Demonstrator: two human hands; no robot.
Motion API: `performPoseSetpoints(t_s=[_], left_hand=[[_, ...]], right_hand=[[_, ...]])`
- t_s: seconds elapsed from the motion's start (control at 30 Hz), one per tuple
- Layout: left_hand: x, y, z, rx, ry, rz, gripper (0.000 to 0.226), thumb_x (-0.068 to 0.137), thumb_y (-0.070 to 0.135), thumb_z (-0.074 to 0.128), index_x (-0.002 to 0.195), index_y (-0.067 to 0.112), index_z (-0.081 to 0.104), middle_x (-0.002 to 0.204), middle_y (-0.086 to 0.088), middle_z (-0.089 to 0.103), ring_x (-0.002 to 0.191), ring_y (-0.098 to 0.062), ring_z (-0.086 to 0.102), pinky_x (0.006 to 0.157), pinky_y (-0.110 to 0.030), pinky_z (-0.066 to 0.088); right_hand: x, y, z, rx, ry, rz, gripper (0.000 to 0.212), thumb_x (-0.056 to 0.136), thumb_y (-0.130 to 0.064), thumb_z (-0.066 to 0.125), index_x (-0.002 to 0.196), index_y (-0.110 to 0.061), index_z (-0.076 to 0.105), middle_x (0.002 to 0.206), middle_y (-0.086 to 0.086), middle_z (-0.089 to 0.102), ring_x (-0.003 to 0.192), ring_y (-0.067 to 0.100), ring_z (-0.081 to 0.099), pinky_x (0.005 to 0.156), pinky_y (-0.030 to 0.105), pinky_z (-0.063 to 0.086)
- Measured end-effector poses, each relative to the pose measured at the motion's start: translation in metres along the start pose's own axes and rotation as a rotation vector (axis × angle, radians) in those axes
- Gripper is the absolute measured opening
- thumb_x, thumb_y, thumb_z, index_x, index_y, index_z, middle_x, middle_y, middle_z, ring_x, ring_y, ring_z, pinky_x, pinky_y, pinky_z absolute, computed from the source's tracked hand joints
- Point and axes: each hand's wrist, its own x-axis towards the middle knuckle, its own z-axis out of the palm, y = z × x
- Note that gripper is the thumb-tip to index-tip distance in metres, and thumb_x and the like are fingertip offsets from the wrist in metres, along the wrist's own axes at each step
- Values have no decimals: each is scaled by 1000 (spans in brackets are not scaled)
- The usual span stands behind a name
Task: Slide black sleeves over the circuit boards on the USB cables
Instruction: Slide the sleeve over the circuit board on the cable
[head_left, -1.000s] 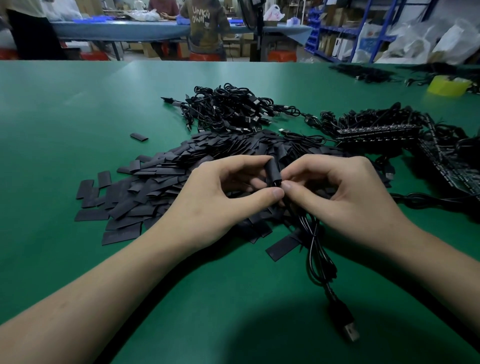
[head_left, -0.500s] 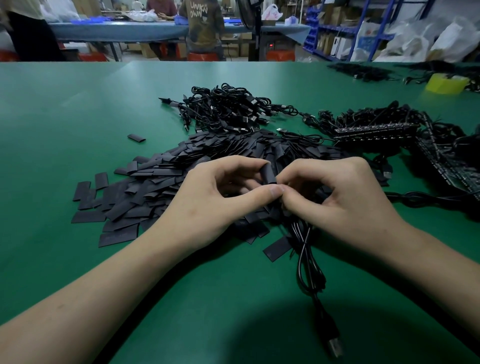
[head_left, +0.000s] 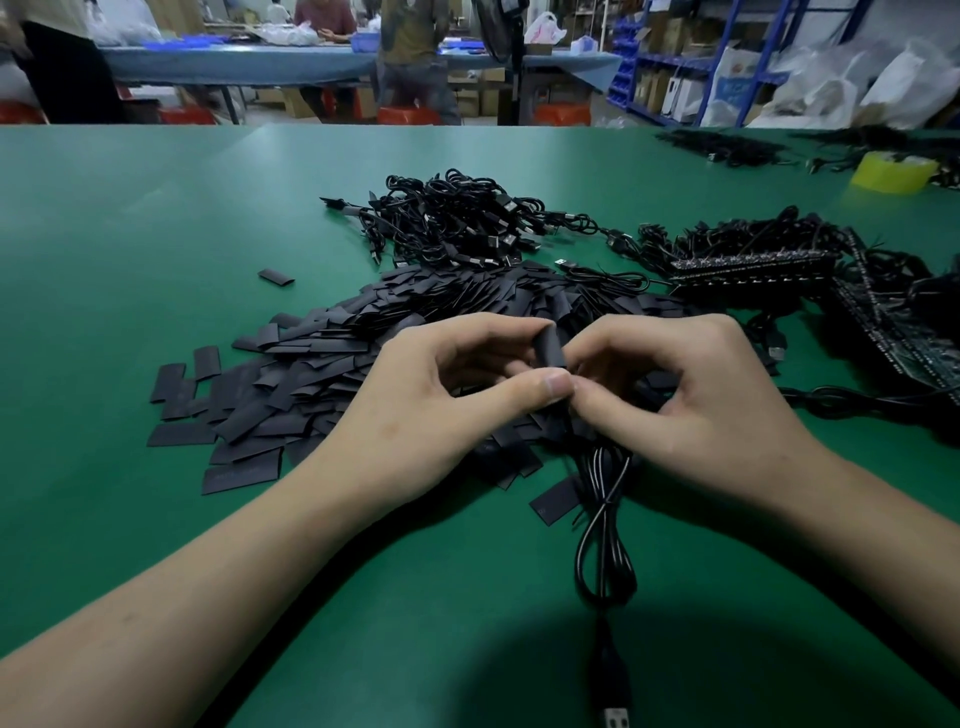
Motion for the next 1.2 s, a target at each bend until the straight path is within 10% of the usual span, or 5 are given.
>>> performPoseSetpoints(t_s=[1.2], left_hand=[[1, -6, -3, 89, 26, 75, 42, 76, 29, 86, 115, 18, 75, 94, 0, 78, 88, -12, 73, 86, -26, 56]], right_hand=[[0, -1, 2, 33, 49, 64, 9, 91, -13, 67, 92, -19, 74, 70, 2, 69, 60, 21, 66, 57, 41, 51]])
